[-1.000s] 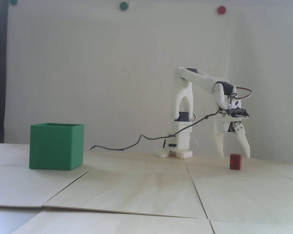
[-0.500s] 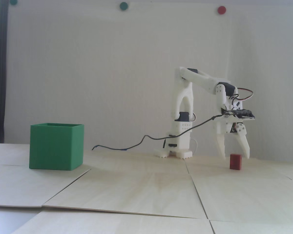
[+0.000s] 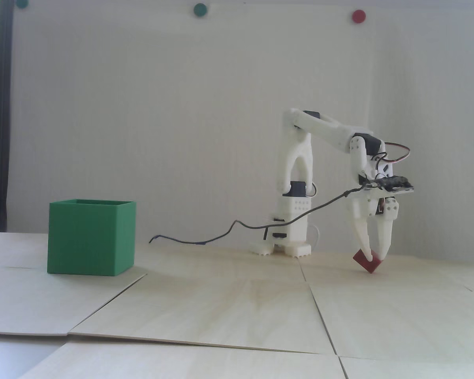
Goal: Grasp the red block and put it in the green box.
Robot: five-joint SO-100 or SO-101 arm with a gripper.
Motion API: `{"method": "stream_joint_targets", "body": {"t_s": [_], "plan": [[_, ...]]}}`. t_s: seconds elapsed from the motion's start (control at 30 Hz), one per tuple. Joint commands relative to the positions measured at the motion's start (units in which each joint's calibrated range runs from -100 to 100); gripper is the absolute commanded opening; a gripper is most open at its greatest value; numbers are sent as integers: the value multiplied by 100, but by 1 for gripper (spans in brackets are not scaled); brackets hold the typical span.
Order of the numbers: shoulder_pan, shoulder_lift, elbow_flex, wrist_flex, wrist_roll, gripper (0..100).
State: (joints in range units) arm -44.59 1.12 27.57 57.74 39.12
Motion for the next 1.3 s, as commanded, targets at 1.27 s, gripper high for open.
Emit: {"method": "stream_joint_targets", "body": {"t_s": [1.27], "plan": [[-1254,-132,-122,457,263,36]]}}
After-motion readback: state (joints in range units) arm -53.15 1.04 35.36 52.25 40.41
